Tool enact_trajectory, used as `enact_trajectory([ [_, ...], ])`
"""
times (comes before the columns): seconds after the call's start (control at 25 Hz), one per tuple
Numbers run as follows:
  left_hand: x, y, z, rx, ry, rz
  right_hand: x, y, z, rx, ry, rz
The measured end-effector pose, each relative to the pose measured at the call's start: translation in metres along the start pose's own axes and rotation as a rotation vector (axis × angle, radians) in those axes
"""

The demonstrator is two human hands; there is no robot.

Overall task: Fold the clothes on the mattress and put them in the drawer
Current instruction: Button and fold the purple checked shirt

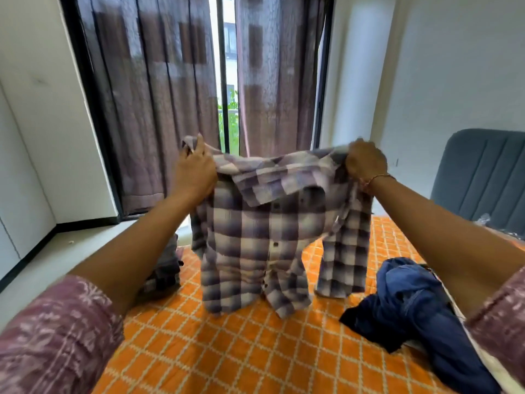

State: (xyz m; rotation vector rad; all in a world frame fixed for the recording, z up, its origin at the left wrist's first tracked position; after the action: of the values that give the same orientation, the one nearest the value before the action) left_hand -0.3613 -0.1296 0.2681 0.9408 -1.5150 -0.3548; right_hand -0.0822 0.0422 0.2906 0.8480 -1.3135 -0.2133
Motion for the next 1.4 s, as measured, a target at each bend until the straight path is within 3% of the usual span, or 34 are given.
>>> enact_trajectory([
  [0.08,0.006,-0.007,-0.001,0.110,-0.117,-0.180,0.003,-0.008,-0.003,-0.128,0.051,-0.129],
  [0.12,0.005,-0.013,-0.003,0.144,-0.102,-0.156,0.000,-0.013,-0.001,-0.119,0.064,-0.119],
  [0.24,-0.020,-0.034,-0.001,0.290,0.006,0.267,-0.023,-0.030,0.004,-0.091,0.022,0.049],
  [0.32,-0.018,-0.035,0.001,0.399,-0.063,0.221,-0.029,-0.035,0.007,-0.179,0.086,0.004],
  [0.4,-0.022,-0.032,0.006,0.488,-0.144,0.202,-0.034,-0.036,0.010,-0.254,0.120,0.108],
  [0.48,-0.042,-0.035,0.012,0.546,-0.372,0.311,-0.050,-0.033,0.009,-0.321,0.209,0.291],
  [0.6,-0.090,-0.048,0.019,0.704,-1.019,0.408,-0.096,-0.030,0.014,-0.292,0.423,0.513],
  [0.68,-0.128,-0.044,0.028,0.788,-1.191,0.371,-0.134,-0.029,0.020,-0.311,0.546,0.610],
  [0.84,-0.198,-0.035,0.042,0.949,-1.321,0.235,-0.199,-0.008,0.028,-0.495,0.762,0.620],
  [0.92,-0.220,-0.005,0.041,0.864,-1.252,0.207,-0.219,0.022,0.035,-0.587,0.882,0.514],
  [1.0,-0.220,0.056,0.029,0.627,-1.131,0.223,-0.204,0.065,0.037,-0.635,0.978,0.291],
  [1.12,-0.197,0.151,0.027,0.381,-0.753,0.157,-0.164,0.132,0.021,-0.416,0.872,0.078],
  [1.2,-0.172,0.188,0.019,0.184,-0.591,0.043,-0.135,0.172,0.016,-0.377,0.760,-0.053],
  [1.32,-0.146,0.195,0.011,0.104,-0.500,-0.162,-0.113,0.181,-0.004,-0.229,0.565,-0.232],
  [1.4,-0.148,0.168,0.016,0.095,-0.419,-0.199,-0.105,0.153,-0.006,-0.154,0.457,-0.344],
])
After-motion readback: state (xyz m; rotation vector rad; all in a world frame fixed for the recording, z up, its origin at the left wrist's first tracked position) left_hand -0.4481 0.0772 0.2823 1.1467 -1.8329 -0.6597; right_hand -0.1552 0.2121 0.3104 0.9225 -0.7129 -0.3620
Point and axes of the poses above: each hand's wrist, its own y-axis towards the middle knuckle, its own x-axis out of the back of the hand, z = x × y, the point moved 3 cm from there along y, towards the middle knuckle, and after that the axes turned 10 degrees about -y, right-handed, at the moved point
